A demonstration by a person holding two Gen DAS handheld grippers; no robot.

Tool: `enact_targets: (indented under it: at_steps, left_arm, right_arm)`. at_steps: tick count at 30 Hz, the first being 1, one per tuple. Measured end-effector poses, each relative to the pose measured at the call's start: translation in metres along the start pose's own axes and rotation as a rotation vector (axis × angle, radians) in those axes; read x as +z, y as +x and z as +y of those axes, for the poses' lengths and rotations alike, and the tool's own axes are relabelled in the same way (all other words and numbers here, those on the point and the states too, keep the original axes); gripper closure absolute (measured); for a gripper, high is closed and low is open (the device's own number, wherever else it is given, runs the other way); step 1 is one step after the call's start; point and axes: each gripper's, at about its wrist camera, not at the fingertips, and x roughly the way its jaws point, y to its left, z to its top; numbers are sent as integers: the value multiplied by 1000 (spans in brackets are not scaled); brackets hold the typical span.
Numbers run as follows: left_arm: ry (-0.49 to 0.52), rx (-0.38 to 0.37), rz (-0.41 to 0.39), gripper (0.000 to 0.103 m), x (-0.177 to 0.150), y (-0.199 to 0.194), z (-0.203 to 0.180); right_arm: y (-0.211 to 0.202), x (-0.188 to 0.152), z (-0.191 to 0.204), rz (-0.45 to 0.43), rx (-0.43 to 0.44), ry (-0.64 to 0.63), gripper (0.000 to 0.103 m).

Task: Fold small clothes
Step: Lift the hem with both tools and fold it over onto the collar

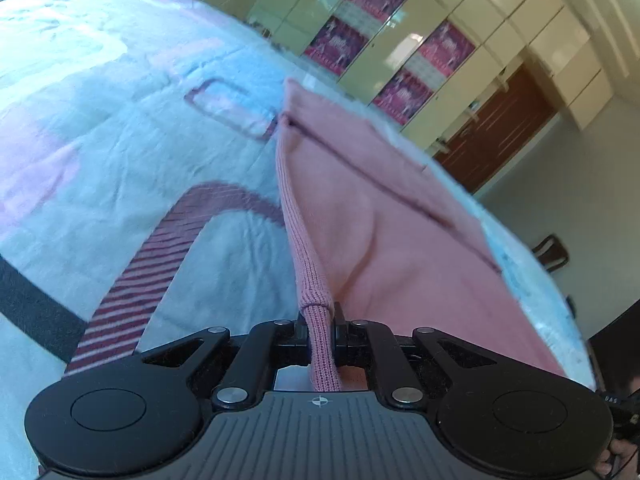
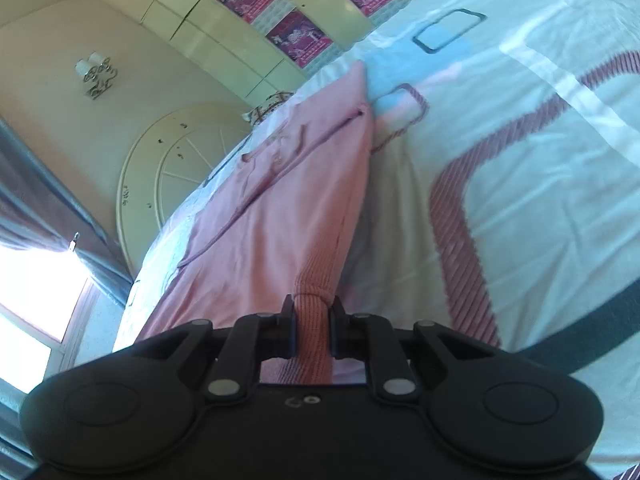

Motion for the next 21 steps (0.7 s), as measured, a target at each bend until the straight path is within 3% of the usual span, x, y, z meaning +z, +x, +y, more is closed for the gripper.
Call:
enact_targets:
  at_steps: [1, 2, 4, 8, 13, 21]
  left_arm:
    - [-12, 16, 24, 97, -3, 8, 3]
    - [-41, -1, -4, 97, -6, 7, 6]
    - [-105, -13, -15, 97, -6, 7, 12]
    - [-122, -11, -33, 97, -6, 6, 10]
    - [-179, -64, -124, 97, -4, -12, 0]
    - [-167, -142, -218, 97, 69, -8, -34]
  right_arm:
    - [12, -3, -7, 42, -44, 11, 89]
    - [24, -6, -12, 79, -80, 23, 89]
    - [24, -7, -15, 50, -51, 57, 89]
    - [21, -5, -11, 51, -55, 28, 89]
    - [6, 8, 10, -9, -20, -21, 89]
    - [4, 82, 56, -136, 35, -107, 89]
